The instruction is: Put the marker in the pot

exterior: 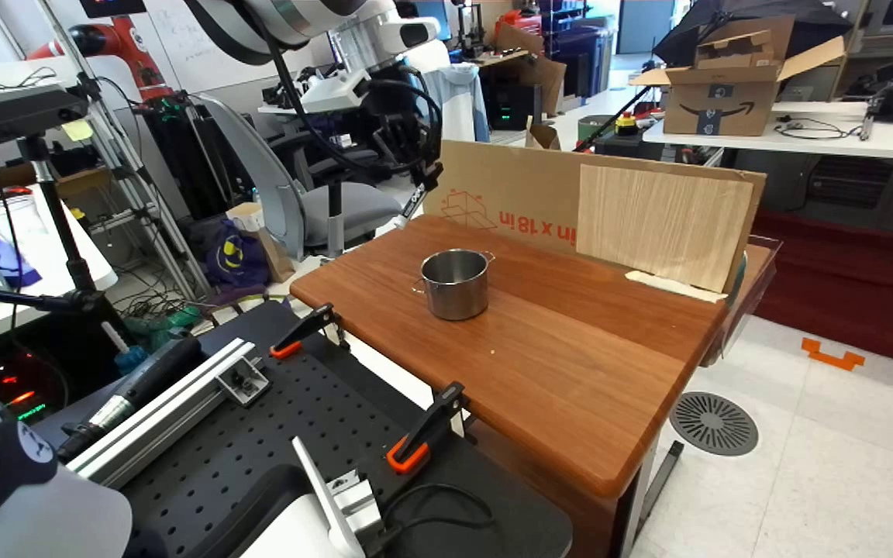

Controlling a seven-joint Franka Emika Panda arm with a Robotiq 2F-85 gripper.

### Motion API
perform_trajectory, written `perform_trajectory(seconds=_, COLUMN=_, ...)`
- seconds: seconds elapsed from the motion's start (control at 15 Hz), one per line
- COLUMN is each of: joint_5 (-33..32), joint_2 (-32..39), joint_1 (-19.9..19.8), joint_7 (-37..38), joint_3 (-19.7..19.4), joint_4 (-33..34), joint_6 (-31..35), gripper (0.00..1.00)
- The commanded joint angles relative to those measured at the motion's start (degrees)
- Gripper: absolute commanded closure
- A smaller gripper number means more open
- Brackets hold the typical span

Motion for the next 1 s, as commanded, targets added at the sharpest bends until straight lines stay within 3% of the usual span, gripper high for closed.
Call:
perform_trajectory(seconds=0.0, joint_5=-4.3, joint_2=-4.0, joint_1=-1.7, joint_7=6.1, joint_3=-1.2, joint_4=-4.8, joint_6=5.5, gripper=0.95)
perform_trajectory(seconds=0.4, joint_5=-10.1, joint_2=-4.5, joint_1=-5.6, joint_7=14.4, joint_3=-3.0, joint_4=-6.6, joint_6=10.4, gripper=0.95)
perform_trajectory(seconds=0.93, joint_5=-13.3, joint_2=-0.7, joint_1=-5.5, joint_7=19.8, joint_3=-5.3, joint_4=-6.2, joint_6=11.8, gripper=0.95)
